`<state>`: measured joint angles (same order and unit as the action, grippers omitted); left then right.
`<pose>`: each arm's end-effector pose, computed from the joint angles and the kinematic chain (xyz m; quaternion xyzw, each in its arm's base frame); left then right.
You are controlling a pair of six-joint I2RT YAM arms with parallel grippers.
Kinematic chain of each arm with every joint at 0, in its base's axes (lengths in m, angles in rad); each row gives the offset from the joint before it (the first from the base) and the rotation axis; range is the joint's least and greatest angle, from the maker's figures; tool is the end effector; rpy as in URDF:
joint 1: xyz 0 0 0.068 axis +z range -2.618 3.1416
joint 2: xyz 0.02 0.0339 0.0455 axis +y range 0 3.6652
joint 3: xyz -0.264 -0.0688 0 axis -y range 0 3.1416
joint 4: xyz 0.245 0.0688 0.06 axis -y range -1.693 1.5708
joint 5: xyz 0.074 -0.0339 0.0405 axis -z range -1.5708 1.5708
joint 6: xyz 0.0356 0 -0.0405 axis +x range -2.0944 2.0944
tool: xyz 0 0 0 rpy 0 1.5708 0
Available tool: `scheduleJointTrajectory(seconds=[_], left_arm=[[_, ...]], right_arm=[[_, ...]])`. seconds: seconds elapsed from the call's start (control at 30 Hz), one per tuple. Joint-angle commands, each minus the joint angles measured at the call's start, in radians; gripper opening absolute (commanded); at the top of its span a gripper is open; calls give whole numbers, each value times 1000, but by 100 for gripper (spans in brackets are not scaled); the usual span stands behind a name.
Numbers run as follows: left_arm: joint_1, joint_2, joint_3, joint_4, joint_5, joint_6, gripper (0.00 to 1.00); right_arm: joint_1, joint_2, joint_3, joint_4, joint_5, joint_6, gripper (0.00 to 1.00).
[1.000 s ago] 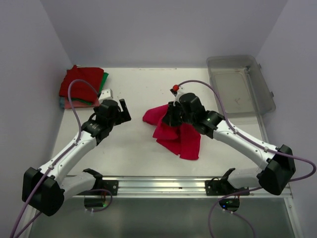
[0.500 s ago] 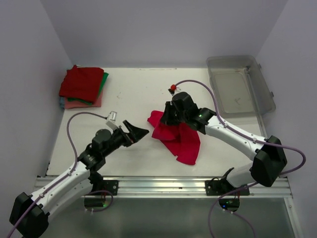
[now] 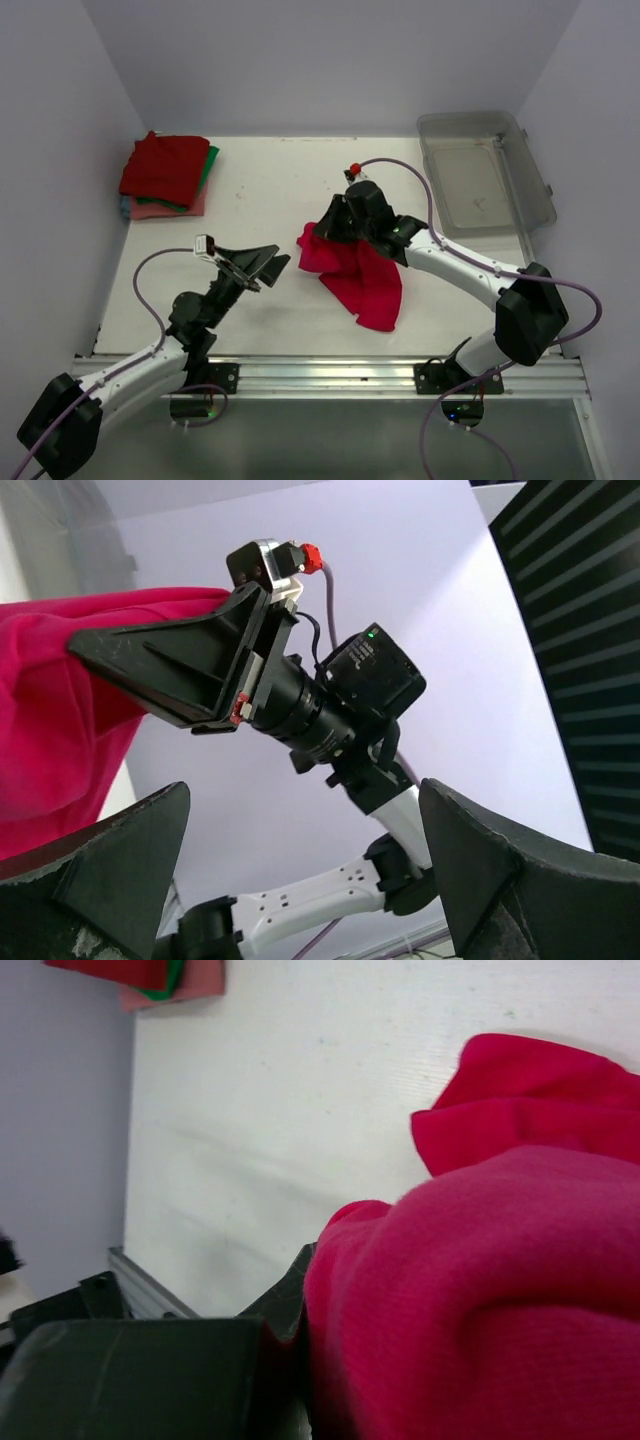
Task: Fold and stack the t-shirts
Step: Flatten the tshirt out
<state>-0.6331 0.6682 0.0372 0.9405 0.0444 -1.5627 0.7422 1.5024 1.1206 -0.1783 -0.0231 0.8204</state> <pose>0.1203 -0.0902 0.2143 -0.2482 0.5350 -0.7248 0.3561 0.2533 0.2335 0.2831 0.0286 0.8745 0.3481 0.3366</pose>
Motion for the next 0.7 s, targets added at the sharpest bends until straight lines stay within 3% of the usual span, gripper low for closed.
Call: scheduleJointTrajectory(seconds=[0.0,0.23,0.37,0.5,0.67], left_arm=[[-17,181,-209,352,-41,-65,100],[-106,386,-148,428,-100,-43,99],[-131,293,-126,266,-148,-4,99],[-165,211,-109,114,-227,36,99],[-249,304,-102,75,-339,10,98]], right_arm=[[0,-10,-27,203,-64,89,0],[-27,-45,-87,335,-69,163,0],[-72,-41,-91,401,-113,226,0],[-73,-62,-99,407,-61,256,0],[-81,-51,-123,489,-63,298,0]])
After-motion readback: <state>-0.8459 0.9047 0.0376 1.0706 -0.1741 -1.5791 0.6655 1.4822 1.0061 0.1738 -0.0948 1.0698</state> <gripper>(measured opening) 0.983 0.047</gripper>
